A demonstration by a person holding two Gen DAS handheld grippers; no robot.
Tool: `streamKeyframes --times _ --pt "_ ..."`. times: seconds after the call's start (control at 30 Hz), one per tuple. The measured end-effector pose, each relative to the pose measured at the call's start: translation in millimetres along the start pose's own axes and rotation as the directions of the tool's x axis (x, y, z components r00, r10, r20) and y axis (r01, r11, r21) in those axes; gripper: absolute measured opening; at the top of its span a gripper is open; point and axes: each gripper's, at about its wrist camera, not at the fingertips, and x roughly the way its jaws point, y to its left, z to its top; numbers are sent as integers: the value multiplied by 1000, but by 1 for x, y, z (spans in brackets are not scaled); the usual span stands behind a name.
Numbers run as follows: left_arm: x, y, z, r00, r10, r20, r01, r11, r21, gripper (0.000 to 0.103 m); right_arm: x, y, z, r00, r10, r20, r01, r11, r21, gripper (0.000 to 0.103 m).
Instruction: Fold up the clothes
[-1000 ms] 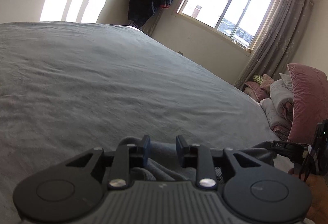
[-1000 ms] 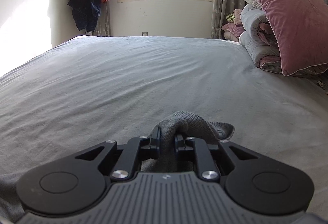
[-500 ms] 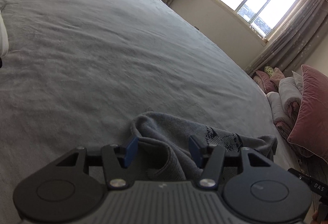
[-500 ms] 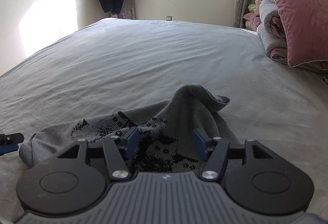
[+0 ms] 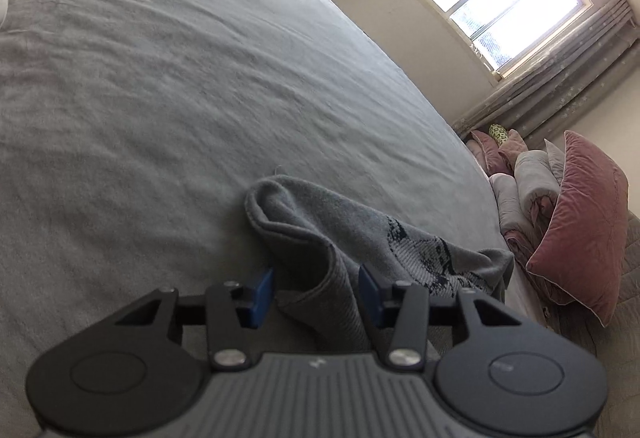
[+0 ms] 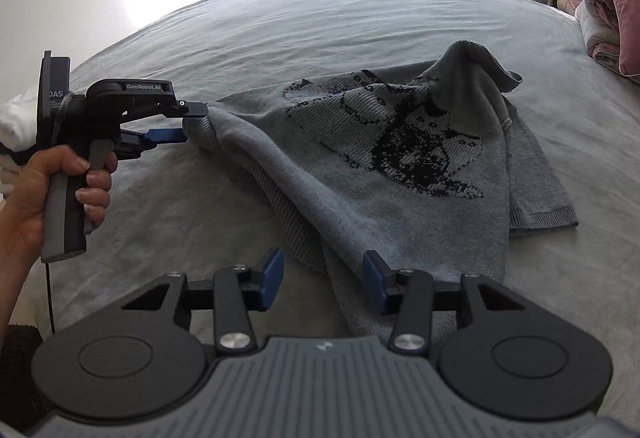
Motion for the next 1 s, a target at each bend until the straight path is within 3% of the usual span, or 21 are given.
streamKeyframes --times 0.13,0.23,0.3,0.33,0.37,0.4,0.47,0.7,1.0 --pt "7 3 -2 999 -42 -12 42 999 10 45 0 13 -22 999 -1 -35 -1 999 -46 47" --pt "14 -1 -6 997 -62 -40 64 998 30 40 13 7 -33 996 -62 -68 57 995 -81 47" --pt "18 -5 -9 996 -66 -58 68 997 45 29 22 1 -41 990 -111 -90 100 989 -112 45" --pt "19 -7 -9 996 -68 -65 71 996 49 24 25 -2 -45 987 -127 -98 115 986 -121 40" --pt "20 -8 -10 995 -71 -71 74 996 52 15 26 -6 -47 986 -134 -96 122 984 -129 26" --pt "21 -10 -10 994 -73 -78 78 995 56 13 25 -9 -46 987 -134 -88 122 984 -132 15" --pt "15 -15 -8 995 -78 -63 82 994 71 11 18 -17 -39 990 -127 -66 119 986 -116 5" --pt "-7 -28 2 992 -125 2 125 988 95 9 2 -47 7 980 -194 35 196 978 -71 5" --pt "11 -18 3 998 -60 -33 62 996 65 10 69 -84 60 964 -265 -5 265 964 -26 5"
